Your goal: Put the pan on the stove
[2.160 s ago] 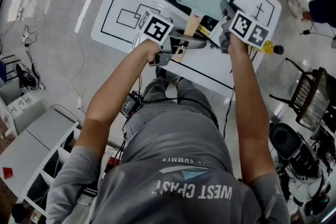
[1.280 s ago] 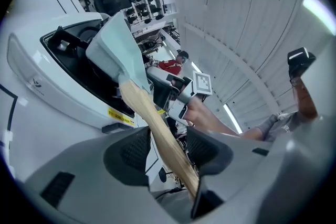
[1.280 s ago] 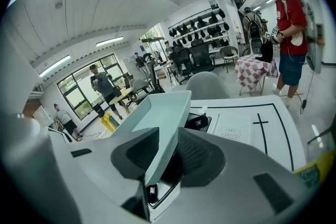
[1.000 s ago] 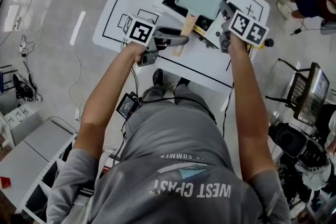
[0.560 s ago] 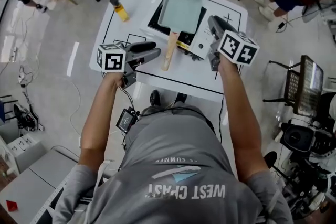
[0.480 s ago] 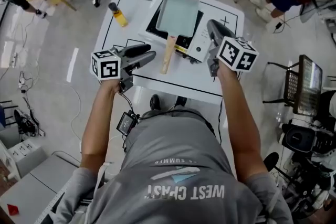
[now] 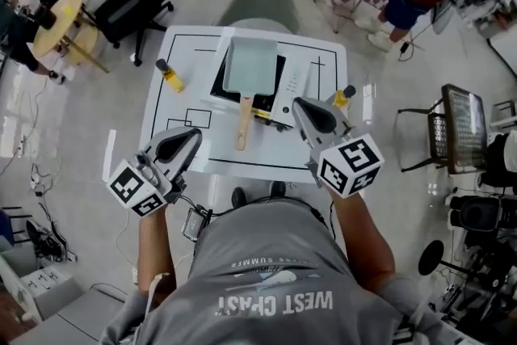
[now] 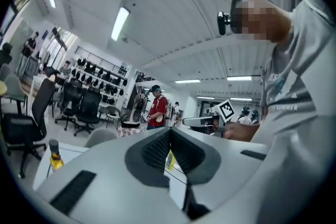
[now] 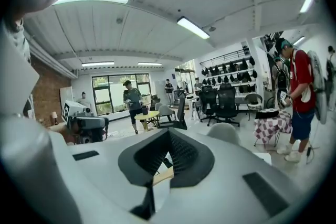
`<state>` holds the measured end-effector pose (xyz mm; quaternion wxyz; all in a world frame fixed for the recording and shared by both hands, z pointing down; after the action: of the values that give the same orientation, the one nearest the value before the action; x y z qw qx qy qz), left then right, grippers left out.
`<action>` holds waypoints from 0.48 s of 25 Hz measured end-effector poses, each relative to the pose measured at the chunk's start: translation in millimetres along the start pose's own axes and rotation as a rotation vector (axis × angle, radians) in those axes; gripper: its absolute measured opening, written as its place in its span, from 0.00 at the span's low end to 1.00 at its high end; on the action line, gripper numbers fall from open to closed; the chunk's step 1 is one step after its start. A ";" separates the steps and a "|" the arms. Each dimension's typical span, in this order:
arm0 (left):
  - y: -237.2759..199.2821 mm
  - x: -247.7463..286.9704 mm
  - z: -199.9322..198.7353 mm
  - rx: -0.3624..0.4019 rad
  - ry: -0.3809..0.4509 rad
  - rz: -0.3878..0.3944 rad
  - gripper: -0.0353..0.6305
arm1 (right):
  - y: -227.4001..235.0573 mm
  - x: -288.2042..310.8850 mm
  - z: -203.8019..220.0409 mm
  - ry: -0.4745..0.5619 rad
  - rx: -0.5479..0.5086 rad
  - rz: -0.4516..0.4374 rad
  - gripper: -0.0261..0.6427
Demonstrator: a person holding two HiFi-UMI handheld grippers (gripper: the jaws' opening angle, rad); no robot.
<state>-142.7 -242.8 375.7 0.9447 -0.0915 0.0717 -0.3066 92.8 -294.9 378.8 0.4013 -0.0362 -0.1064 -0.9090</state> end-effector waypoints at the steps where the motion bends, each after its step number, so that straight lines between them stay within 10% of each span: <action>1: 6.5 -2.1 -6.1 0.041 -0.001 0.002 0.05 | -7.8 -6.2 -3.3 0.001 -0.021 -0.004 0.05; 12: 27.6 -7.4 -26.5 0.167 -0.023 0.050 0.05 | -42.4 -22.3 -24.3 0.027 -0.105 -0.009 0.05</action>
<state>-138.1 -219.9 344.5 0.9572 -0.0139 0.0372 -0.2867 77.1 -256.5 344.8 0.3962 -0.0444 -0.0530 -0.9156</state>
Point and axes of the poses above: the fingertips, and each gripper's own axes: x forward along the fingers, y to its right, z out of its underside, the point moved 4 cm from there along -x, backward along the fingers, and after that the axes turned 6 degrees about y, right-handed, at the moved point
